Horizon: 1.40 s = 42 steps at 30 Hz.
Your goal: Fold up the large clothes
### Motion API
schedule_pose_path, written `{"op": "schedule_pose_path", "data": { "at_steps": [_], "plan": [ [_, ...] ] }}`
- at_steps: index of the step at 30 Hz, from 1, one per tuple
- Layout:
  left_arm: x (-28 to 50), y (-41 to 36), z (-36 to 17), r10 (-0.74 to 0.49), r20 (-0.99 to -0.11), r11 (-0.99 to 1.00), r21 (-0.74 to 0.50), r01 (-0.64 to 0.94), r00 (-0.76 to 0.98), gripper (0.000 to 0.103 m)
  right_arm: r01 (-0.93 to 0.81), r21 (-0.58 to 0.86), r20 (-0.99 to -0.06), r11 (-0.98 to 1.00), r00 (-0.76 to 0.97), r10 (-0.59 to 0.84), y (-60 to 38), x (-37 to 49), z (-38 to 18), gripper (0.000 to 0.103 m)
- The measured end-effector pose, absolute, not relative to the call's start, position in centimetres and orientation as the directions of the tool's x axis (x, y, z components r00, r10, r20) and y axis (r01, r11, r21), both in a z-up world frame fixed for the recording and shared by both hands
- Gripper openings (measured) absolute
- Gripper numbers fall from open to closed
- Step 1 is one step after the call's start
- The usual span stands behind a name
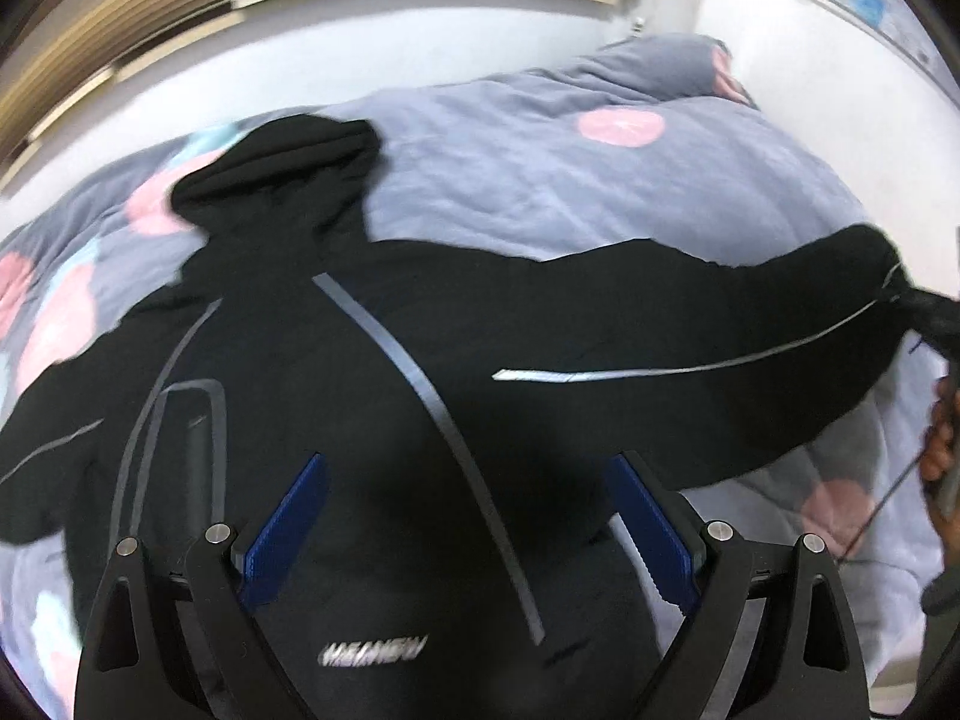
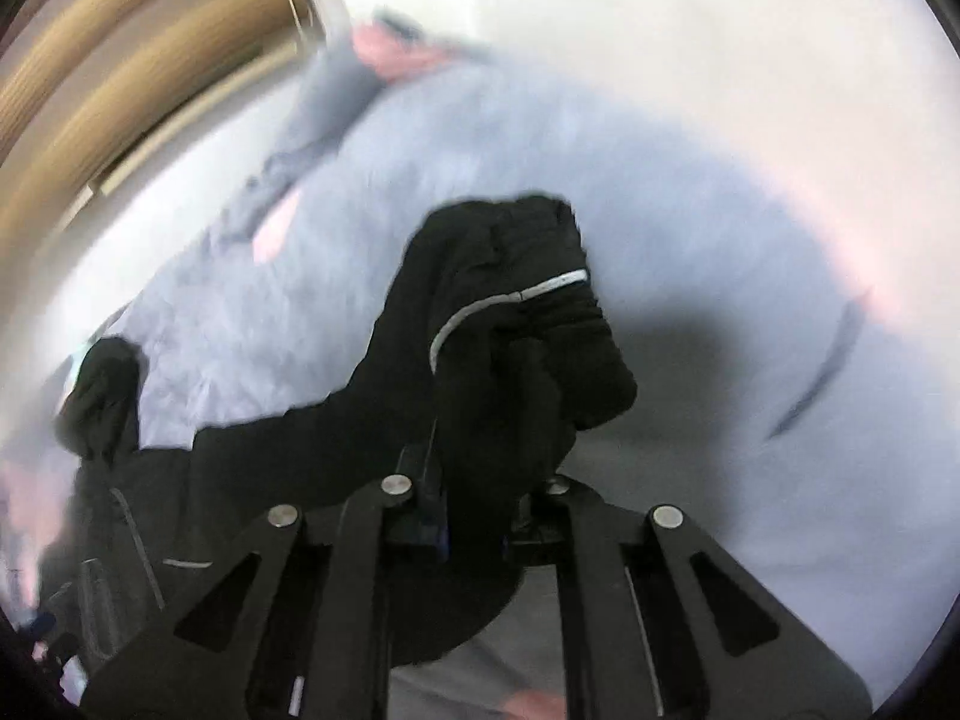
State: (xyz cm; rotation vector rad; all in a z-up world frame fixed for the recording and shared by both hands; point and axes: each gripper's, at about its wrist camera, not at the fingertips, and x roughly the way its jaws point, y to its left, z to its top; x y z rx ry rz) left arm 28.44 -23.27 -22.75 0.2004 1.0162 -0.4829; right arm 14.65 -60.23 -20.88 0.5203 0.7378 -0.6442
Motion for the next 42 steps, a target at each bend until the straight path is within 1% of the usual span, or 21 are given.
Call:
{"op": "schedule_pose_path", "data": {
  "at_steps": [2,4,7,9,11,13,14,17,21,23,26,31,35,39,42],
  "plan": [
    [29.4,-25.2,-24.3,-0.323,-0.854,0.858,-0.083,0.506,0.408,0.094,0.702,0.242,-0.742,0.669,0.579,-0.338,-61.1,13.6,-20.9,0.009],
    [30.6,-28.1,-27.3,-0.344,-0.866,0.832,-0.102,0.545,0.364,0.094,0.723,0.234,-0.771,0.65,0.545,-0.33,-61.9,13.3,-22.5,0.009],
    [31.8,-31.4,-31.5,-0.305,-0.899,0.816,-0.076,0.573,0.315,0.094,0.755,0.187,-0.838,0.628,0.456,-0.299,-62.7,14.6,-26.5,0.008],
    [32.6,-33.2,-34.8,-0.266,-0.926,0.81,-0.065,0.582,0.266,0.094,0.771,0.185,-0.86,0.609,0.427,-0.28,-63.6,14.5,-28.4,0.009],
    [33.1,-34.1,-37.6,-0.223,-0.946,0.813,-0.048,0.58,0.234,0.094,0.78,0.213,-0.866,0.589,0.43,-0.256,-64.3,14.5,-29.1,0.009],
    [33.0,-34.4,-38.2,-0.217,-0.942,0.805,-0.026,0.592,0.254,0.095,0.782,0.197,-0.875,0.591,0.413,-0.255,-64.3,14.9,-29.1,0.01],
    [32.9,-34.6,-38.1,-0.217,-0.942,0.801,-0.021,0.598,0.257,0.095,0.782,0.16,-0.88,0.603,0.389,-0.271,-64.1,15.4,-29.0,0.01],
    [32.8,-33.8,-37.0,-0.238,-0.941,0.797,-0.046,0.602,0.242,0.094,0.773,0.075,-0.884,0.63,0.344,-0.316,-62.8,16.2,-28.0,0.01],
    [32.3,-30.3,-33.6,-0.291,-0.919,0.81,-0.088,0.579,0.267,0.094,0.734,0.056,-0.858,0.677,0.383,-0.343,-59.7,16.4,-25.2,0.008],
    [31.9,-27.3,-31.5,-0.299,-0.906,0.832,-0.095,0.547,0.298,0.094,0.694,0.028,-0.84,0.719,0.406,-0.36,-57.1,16.9,-23.6,0.008],
    [30.9,-22.4,-29.0,-0.275,-0.89,0.868,-0.068,0.492,0.363,0.094,0.595,0.02,-0.807,0.803,0.484,-0.339,-51.5,18.9,-20.8,0.008],
    [29.8,-12.4,-26.6,-0.224,-0.885,0.917,-0.05,0.396,0.407,0.094,0.421,0.012,-0.785,0.907,0.566,-0.252,-41.7,23.4,-18.7,0.008],
    [28.9,-5.0,-25.8,-0.181,-0.888,0.949,-0.044,0.312,0.423,0.094,0.295,-0.007,-0.783,0.955,0.592,-0.189,-34.5,27.2,-18.7,0.008],
    [27.7,1.4,-25.9,-0.172,-0.895,0.968,-0.078,0.237,0.41,0.094,0.17,-0.009,-0.796,0.985,0.596,-0.11,-26.3,30.7,-19.7,0.008],
    [27.8,3.7,-26.2,-0.145,-0.895,0.979,-0.067,0.194,0.421,0.094,0.094,-0.027,-0.805,0.995,0.589,-0.078,-21.6,32.9,-20.9,0.008]
  ]
}}
